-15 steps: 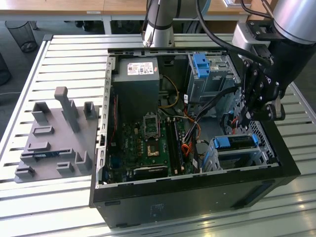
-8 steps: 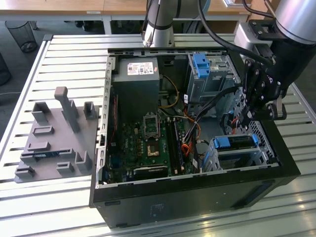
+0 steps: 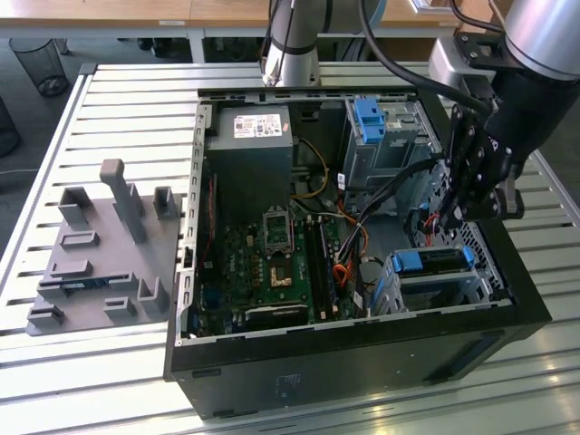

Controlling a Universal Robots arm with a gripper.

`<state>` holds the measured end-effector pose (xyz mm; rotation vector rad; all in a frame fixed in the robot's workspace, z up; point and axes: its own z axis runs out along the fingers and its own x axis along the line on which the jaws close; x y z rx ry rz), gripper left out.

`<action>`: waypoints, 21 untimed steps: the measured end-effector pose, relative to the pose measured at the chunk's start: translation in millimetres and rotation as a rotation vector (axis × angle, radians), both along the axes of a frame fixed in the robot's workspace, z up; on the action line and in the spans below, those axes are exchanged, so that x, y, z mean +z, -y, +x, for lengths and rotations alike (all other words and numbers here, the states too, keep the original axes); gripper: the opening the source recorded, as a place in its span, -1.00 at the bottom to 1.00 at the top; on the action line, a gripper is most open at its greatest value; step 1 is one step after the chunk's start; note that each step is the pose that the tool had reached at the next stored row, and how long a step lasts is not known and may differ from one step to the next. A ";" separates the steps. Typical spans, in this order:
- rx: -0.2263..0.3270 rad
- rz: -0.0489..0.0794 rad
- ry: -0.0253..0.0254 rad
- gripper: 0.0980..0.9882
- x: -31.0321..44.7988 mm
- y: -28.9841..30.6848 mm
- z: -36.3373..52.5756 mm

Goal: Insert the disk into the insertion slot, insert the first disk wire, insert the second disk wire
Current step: 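Insert the first disk wire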

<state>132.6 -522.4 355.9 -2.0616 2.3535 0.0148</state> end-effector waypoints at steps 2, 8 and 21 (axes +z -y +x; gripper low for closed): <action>-0.015 0.000 0.0000 -0.69 0.0 -0.5 0.0; -0.032 0.000 -0.0036 -0.69 0.9 -0.8 0.0; -0.071 -0.007 -0.0076 -0.69 -0.4 -3.4 1.8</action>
